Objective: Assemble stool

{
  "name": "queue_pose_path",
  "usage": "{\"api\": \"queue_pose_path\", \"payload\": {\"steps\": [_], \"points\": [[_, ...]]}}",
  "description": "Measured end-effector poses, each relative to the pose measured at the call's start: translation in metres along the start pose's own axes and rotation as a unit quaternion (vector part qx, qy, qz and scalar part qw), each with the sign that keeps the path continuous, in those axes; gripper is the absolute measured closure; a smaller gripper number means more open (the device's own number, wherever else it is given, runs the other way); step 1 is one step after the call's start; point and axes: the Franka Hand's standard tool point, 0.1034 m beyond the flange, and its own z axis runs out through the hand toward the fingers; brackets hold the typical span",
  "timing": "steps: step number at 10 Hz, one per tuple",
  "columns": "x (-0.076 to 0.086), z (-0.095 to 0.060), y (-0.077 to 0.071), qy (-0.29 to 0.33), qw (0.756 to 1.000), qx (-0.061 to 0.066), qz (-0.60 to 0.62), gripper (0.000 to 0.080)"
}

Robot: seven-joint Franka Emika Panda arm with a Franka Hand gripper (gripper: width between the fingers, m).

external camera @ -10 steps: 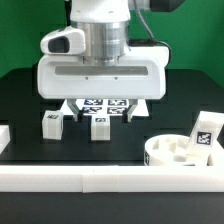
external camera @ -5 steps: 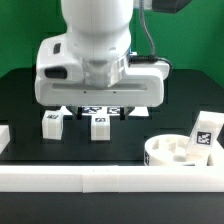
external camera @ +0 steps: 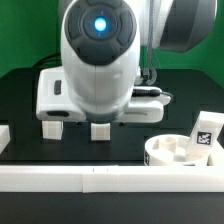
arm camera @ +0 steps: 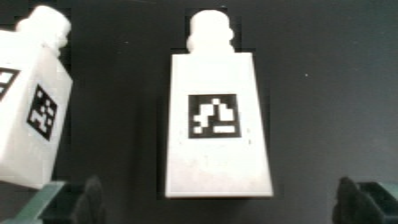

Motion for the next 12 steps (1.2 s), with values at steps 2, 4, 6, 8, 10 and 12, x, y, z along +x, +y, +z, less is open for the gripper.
{"api": "queue_pose_path", "payload": {"steps": [2, 4, 6, 8, 10, 12], "points": [[0.011, 0.0, 0.002, 0.019, 1.0, -0.003, 0.0, 0.015], [0.012, 0.011, 0.001, 0.009, 1.0, -0.002, 0.002, 0.015], [0.013, 0.016, 0.0, 0.005, 1.0, -0.002, 0.003, 0.015], [0.013, 0.022, 0.0, -0.001, 1.0, 0.0, 0.007, 0.015], [0.013, 0.026, -0.001, -0.004, 1.0, 0.0, 0.013, 0.0274], [0.013, 0.026, -0.001, -0.003, 1.0, 0.0, 0.013, 0.0412]]}}
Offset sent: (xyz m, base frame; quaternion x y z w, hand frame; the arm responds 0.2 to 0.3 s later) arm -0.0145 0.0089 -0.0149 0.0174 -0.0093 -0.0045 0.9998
